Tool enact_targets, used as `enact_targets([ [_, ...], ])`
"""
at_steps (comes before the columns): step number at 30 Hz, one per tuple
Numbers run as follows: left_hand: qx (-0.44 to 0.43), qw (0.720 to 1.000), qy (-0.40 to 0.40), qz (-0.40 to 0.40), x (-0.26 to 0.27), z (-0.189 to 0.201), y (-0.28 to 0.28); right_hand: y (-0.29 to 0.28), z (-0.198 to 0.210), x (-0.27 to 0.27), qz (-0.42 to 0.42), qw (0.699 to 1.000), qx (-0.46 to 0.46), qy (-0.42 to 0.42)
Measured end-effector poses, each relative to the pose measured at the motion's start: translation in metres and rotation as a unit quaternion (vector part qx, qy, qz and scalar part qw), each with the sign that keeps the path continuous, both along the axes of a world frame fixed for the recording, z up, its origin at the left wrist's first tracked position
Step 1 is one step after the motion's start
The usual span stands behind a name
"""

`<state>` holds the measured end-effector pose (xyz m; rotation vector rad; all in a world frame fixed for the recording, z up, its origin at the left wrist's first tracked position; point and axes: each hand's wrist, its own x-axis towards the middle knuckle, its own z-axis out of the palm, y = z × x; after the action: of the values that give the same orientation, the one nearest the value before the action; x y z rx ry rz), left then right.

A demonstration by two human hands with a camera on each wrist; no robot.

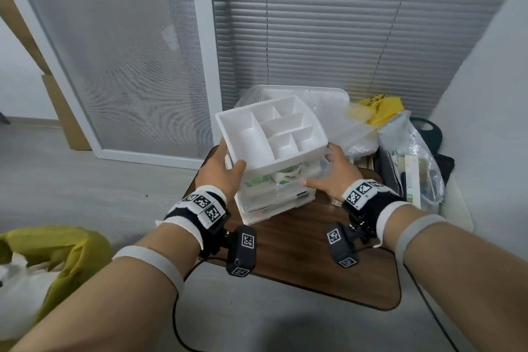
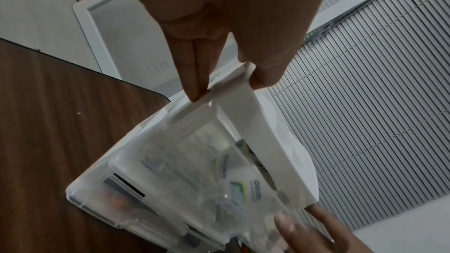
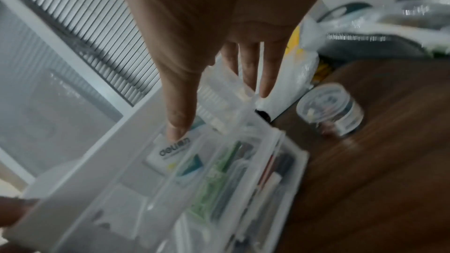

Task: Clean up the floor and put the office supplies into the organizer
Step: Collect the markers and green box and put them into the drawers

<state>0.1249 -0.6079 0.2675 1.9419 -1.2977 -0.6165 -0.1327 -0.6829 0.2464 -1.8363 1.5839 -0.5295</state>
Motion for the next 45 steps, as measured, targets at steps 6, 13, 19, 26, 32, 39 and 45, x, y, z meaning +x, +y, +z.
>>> enact_targets([
  [6,0.011,1.0,-0.005,-0.003,0.0,0.002,0.001,-0.008,0.003,0.03,-0.068,0.996,-0.001,-0.054],
  [13,0.019,0.999,-0.017,-0.026,0.003,0.003,0.0,-0.007,-0.007,0.019,-0.072,0.992,-0.029,-0.1],
  [19,-0.023,0.998,0.042,-0.044,0.0,-0.009,-0.004,-0.006,-0.06,-0.039,-0.095,0.992,0.056,0.063],
  [26,-0.087,0.993,0.069,-0.038,-0.003,-0.021,-0.009,0.001,-0.105,-0.065,-0.023,0.983,0.046,0.178],
  [32,-0.118,0.989,0.076,-0.049,-0.001,-0.02,-0.01,-0.024,-0.109,-0.045,-0.029,0.98,0.011,0.195],
  [39,-0.105,0.992,0.024,-0.069,0.006,-0.02,-0.02,-0.055,-0.114,-0.034,0.007,0.957,0.075,0.279],
  [45,-0.073,0.993,0.037,-0.081,0.007,-0.02,-0.028,-0.047,-0.041,-0.049,-0.156,0.98,-0.084,0.087],
])
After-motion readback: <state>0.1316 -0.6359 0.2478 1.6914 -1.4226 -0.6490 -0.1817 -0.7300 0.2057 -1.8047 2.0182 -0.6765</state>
